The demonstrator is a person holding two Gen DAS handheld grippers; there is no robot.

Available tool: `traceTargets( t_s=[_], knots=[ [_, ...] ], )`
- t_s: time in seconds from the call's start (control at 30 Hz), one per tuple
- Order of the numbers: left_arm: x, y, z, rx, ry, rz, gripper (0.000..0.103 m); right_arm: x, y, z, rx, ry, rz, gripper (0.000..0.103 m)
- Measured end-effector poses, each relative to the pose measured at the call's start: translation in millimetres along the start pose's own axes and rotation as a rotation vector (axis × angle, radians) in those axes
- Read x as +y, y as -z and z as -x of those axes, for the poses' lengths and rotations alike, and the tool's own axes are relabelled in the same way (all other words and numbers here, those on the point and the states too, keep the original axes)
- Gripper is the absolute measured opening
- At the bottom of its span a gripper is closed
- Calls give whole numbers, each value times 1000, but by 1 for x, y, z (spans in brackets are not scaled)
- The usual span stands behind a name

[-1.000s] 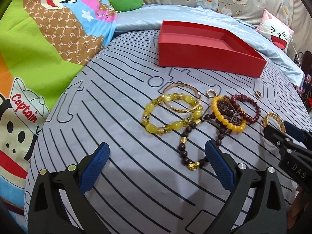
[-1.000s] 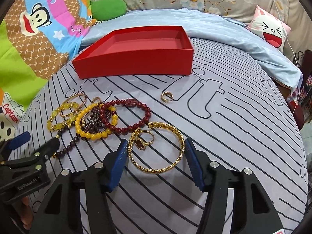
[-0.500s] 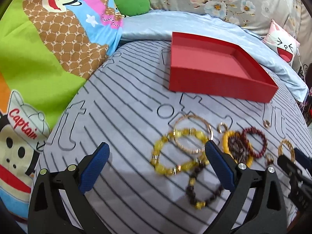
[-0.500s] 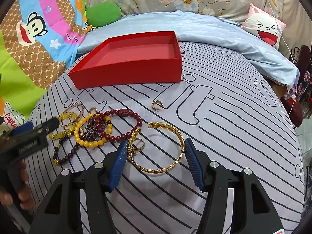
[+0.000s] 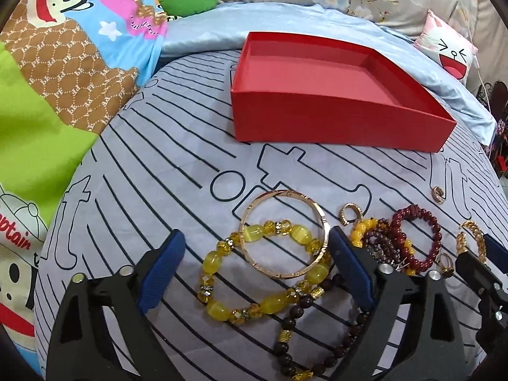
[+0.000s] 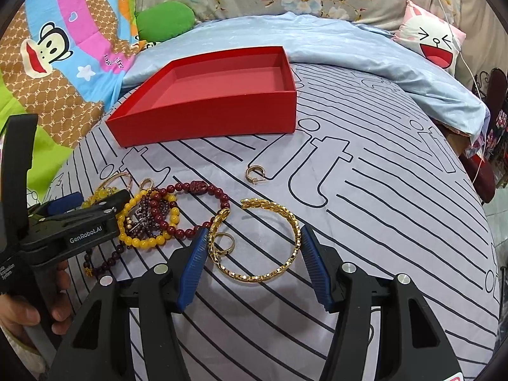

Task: Organize jewelry
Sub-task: 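Grasp the thin rose-gold bangle with the left tool while the right tool grasps the gold twisted bangle, then carry both bangles into the red tray and open both tools to release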

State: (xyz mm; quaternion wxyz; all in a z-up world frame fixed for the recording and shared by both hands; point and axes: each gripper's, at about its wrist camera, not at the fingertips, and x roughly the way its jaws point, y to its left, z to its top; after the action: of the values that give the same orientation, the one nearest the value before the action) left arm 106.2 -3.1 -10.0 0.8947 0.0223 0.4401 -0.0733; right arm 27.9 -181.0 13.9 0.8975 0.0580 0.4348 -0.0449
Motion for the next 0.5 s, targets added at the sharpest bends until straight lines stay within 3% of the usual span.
traceTargets(
  t_s=[0.23,0.5],
  knots=[
    [-3,-4,2,-16,41,-10,52,3,0,-3,7,-7,4,56],
    [-3,-3,18,-27,89,10,52,6,-3,6,-16,-13,13,56]
  ],
)
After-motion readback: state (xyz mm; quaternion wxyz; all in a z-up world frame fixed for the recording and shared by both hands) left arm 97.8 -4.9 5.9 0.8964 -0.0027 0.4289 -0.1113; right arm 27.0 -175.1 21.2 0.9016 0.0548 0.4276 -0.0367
